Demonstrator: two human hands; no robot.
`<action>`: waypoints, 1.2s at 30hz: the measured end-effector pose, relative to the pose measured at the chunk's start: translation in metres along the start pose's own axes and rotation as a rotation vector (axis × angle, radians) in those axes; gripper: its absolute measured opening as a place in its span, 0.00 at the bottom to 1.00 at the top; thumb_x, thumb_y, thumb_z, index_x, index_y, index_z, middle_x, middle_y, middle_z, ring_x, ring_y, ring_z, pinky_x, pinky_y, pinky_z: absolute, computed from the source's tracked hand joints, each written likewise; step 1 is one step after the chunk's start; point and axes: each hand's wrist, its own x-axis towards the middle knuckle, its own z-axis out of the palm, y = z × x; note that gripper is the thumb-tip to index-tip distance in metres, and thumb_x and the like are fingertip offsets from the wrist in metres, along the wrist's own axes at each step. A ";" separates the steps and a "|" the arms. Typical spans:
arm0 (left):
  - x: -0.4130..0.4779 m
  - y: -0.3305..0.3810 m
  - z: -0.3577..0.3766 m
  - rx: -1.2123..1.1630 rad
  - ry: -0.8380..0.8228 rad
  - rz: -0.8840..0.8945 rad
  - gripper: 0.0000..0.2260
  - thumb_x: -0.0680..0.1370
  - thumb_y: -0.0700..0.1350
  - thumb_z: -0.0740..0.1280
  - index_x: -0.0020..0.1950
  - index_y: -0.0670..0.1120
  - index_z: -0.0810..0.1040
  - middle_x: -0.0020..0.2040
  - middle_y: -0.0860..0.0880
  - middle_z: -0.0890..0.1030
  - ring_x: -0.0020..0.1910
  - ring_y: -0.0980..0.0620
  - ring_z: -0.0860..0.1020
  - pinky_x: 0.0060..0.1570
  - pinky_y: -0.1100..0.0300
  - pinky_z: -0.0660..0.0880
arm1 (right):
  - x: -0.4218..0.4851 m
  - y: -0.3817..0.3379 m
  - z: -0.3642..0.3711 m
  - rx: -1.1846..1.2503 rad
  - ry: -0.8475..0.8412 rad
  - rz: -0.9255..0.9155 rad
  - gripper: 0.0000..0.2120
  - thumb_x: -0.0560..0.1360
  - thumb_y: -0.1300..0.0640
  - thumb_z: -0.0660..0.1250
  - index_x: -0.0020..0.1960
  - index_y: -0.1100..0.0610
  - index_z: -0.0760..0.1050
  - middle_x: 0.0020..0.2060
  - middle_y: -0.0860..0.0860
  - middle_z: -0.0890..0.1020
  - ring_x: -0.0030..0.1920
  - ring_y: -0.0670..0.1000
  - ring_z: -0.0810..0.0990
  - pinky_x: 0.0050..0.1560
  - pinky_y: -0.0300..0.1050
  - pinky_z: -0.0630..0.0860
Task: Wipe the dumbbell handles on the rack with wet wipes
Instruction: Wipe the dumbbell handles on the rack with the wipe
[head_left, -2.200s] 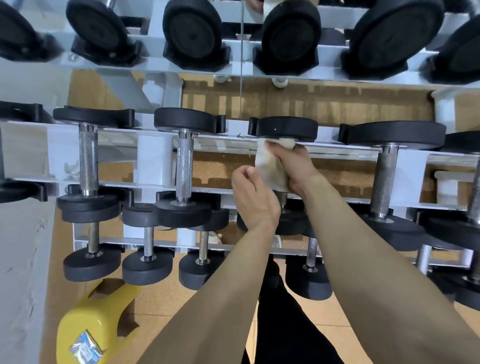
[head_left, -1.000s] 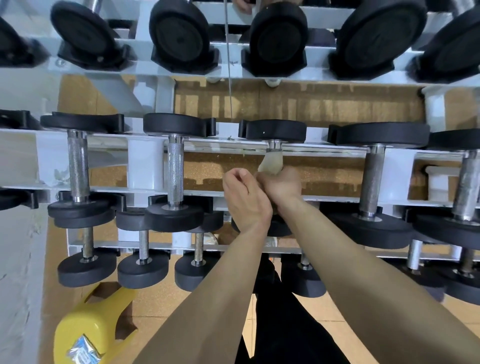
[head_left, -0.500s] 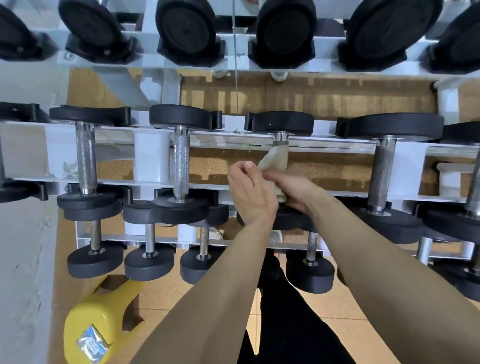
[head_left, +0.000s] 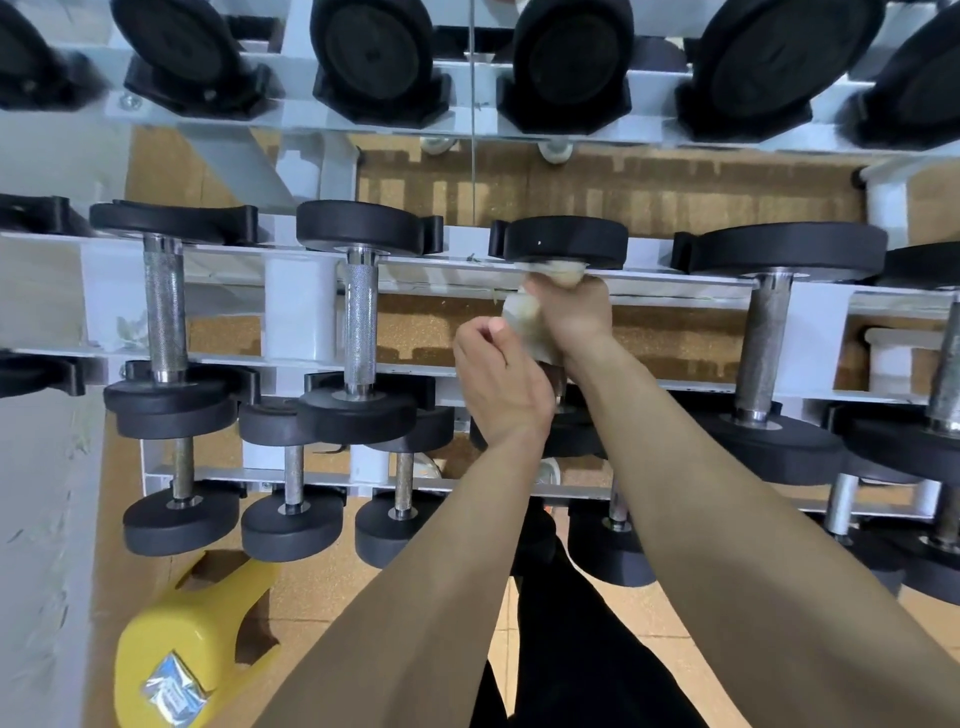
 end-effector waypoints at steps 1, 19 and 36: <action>0.001 0.000 0.000 -0.011 0.005 -0.008 0.09 0.85 0.50 0.53 0.52 0.49 0.70 0.52 0.48 0.75 0.51 0.48 0.73 0.55 0.48 0.72 | 0.000 0.006 -0.005 0.059 -0.093 0.037 0.09 0.73 0.53 0.75 0.48 0.57 0.81 0.41 0.51 0.86 0.44 0.52 0.85 0.47 0.47 0.81; -0.002 0.009 -0.011 -0.008 -0.072 0.028 0.04 0.81 0.42 0.61 0.54 0.50 0.73 0.53 0.51 0.77 0.49 0.53 0.76 0.50 0.59 0.74 | -0.049 0.038 -0.042 -0.220 -0.152 -0.079 0.14 0.76 0.51 0.71 0.57 0.57 0.78 0.46 0.50 0.84 0.46 0.48 0.83 0.41 0.42 0.77; 0.021 0.032 0.013 0.125 -0.687 -0.298 0.18 0.72 0.50 0.76 0.59 0.44 0.79 0.55 0.46 0.84 0.53 0.47 0.82 0.58 0.51 0.78 | -0.064 0.069 -0.035 0.169 0.370 -0.131 0.08 0.82 0.58 0.57 0.48 0.54 0.74 0.47 0.50 0.80 0.50 0.53 0.78 0.53 0.44 0.75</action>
